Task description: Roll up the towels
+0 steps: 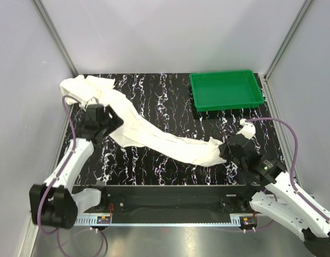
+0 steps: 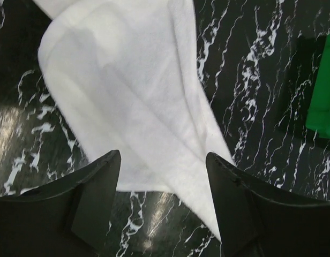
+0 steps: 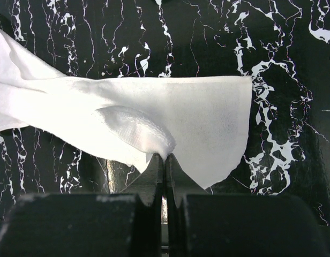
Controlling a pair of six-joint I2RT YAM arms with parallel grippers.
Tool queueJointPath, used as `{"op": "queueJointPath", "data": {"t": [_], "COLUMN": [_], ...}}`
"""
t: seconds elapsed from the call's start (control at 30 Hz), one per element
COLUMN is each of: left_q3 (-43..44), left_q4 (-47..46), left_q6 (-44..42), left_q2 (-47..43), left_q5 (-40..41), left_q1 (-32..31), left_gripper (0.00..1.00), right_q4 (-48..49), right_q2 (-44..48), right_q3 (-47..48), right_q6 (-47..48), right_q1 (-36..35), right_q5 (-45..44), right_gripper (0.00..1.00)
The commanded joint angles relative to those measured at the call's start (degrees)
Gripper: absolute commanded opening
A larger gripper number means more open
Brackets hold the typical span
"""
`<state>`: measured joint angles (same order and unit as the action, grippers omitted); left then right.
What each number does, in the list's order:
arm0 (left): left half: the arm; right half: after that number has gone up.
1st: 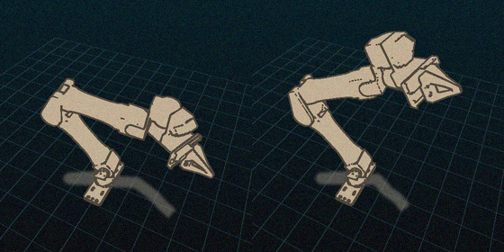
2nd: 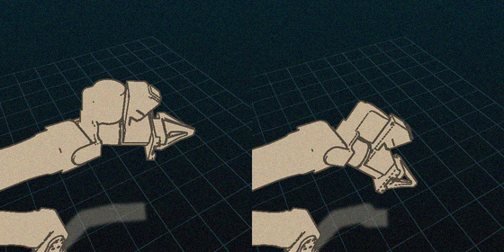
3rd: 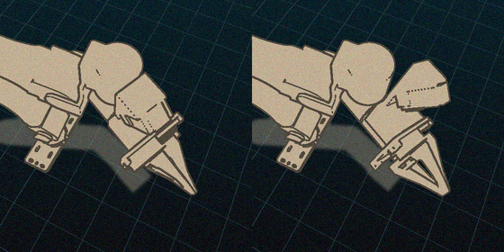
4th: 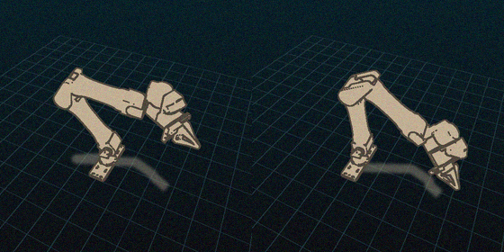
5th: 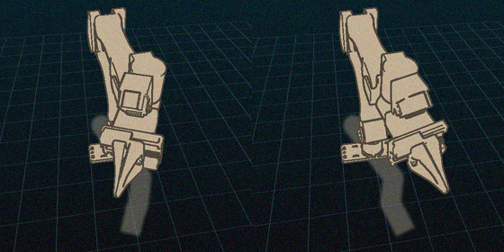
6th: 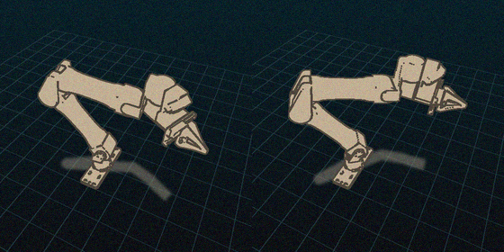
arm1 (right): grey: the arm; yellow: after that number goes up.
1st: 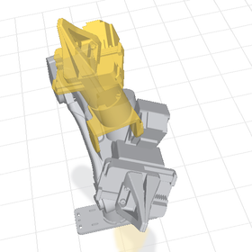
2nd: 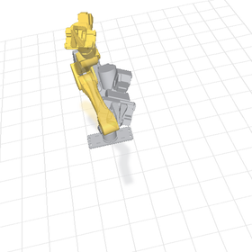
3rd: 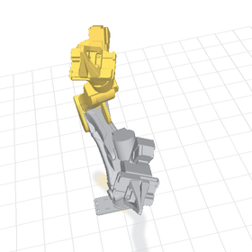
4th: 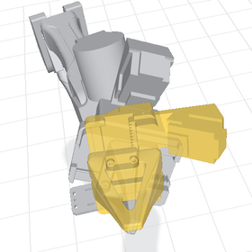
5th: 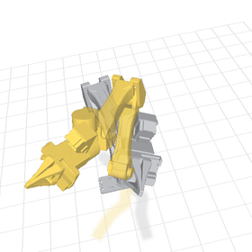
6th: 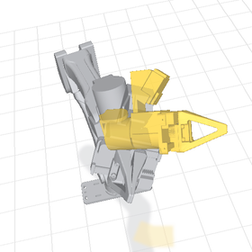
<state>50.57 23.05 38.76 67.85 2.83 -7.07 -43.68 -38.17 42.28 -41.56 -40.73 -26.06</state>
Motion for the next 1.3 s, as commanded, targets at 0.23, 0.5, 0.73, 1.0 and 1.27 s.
{"op": "queueJointPath", "data": {"t": [0.23,0.5,0.73,1.0,1.27], "left_q3": [-18.7,-18.6,-14.1,-13.6,-10.2], "left_q4": [-6.9,-12.1,-14.0,-14.1,-14.0], "left_q6": [4.0,4.3,3.6,3.9,3.5], "left_q2": [-0.6,6.7,13.7,14.7,19.4], "left_q5": [-0.2,1.3,2.4,3.9,3.9], "left_q1": [-0.2,-0.2,-0.2,-0.2,-0.2], "left_gripper": [0.65,0.63,0.60,0.61,0.36], "right_q4": [2.1,0.8,1.0,1.1,1.8], "right_q2": [0.8,1.9,1.3,1.0,-0.5], "right_q3": [-0.2,-0.4,-0.4,-0.4,-0.4], "right_q6": [0.0,-0.6,-0.5,0.0,0.5], "right_q1": [-0.1,-0.1,-0.1,-0.1,-0.1], "right_q5": [-1.8,-1.9,-2.2,-2.9,-2.9], "right_gripper": [0.00,0.00,0.00,0.00,0.00]}}
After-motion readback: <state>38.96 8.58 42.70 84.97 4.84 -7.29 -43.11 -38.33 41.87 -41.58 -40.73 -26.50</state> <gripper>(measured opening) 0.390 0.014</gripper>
